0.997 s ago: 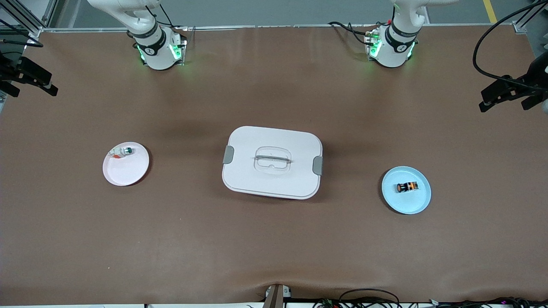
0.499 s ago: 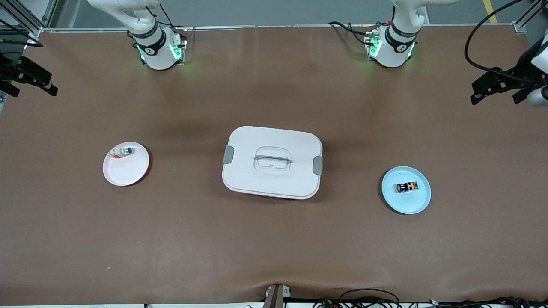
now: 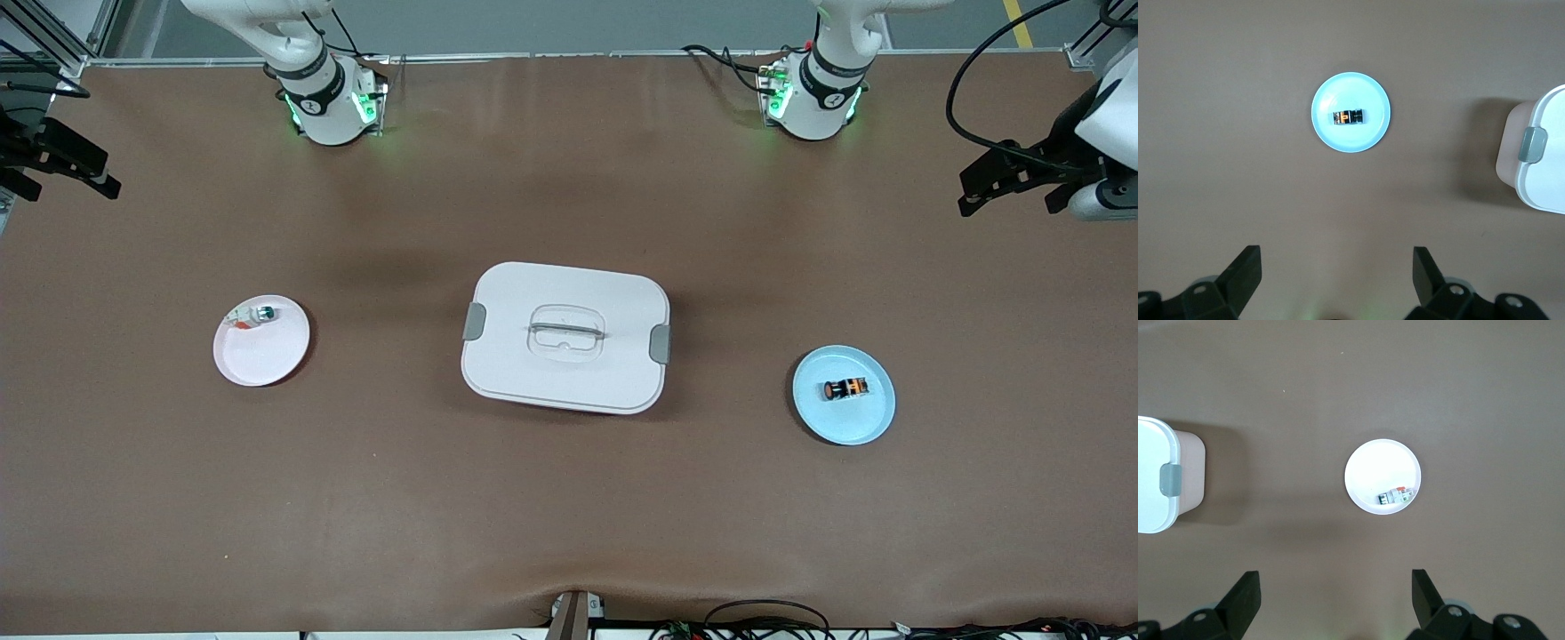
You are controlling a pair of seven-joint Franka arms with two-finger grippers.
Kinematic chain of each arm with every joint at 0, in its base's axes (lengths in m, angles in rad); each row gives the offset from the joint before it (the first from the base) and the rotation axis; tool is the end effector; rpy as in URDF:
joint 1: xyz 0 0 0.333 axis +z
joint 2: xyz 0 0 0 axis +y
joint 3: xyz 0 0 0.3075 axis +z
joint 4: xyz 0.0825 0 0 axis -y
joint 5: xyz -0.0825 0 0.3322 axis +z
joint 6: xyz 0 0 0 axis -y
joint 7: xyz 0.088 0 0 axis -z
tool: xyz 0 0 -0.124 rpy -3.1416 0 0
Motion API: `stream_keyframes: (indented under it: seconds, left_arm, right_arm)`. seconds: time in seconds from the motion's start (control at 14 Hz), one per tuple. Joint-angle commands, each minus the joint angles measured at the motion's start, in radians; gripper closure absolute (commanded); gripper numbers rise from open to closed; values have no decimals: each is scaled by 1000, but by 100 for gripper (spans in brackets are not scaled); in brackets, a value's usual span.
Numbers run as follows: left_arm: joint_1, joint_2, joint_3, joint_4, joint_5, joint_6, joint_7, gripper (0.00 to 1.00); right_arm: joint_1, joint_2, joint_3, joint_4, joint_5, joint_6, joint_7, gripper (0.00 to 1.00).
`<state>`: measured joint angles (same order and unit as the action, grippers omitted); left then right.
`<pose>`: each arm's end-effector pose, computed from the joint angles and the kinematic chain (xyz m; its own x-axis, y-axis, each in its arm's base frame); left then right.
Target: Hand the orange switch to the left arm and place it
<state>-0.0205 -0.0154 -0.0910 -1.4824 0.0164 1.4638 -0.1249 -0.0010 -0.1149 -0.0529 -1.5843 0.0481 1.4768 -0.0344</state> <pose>0.4844 -0.0525 0.6339 0.9999 0.0151 -0.0010 0.0151 -0.9997 -0.0180 0.4574 -0.0200 0.6404 0.9998 -0.0147 0.0092 -0.0142 -0.9985 -0.0536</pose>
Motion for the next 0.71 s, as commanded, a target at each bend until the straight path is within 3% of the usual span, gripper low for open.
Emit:
stream_keyframes:
  seconds: [0.0,0.64]
  left_arm:
    - [10,-18,-9,-15,-3,4,-13,0]
    - [37,-57,-9,-44,-3,7,-13,0]
  right_arm:
    - [-16,-20,10,-17,-1,-4,-6,0]
    - [-17,-20,10,-20,-11,-26,-10,0]
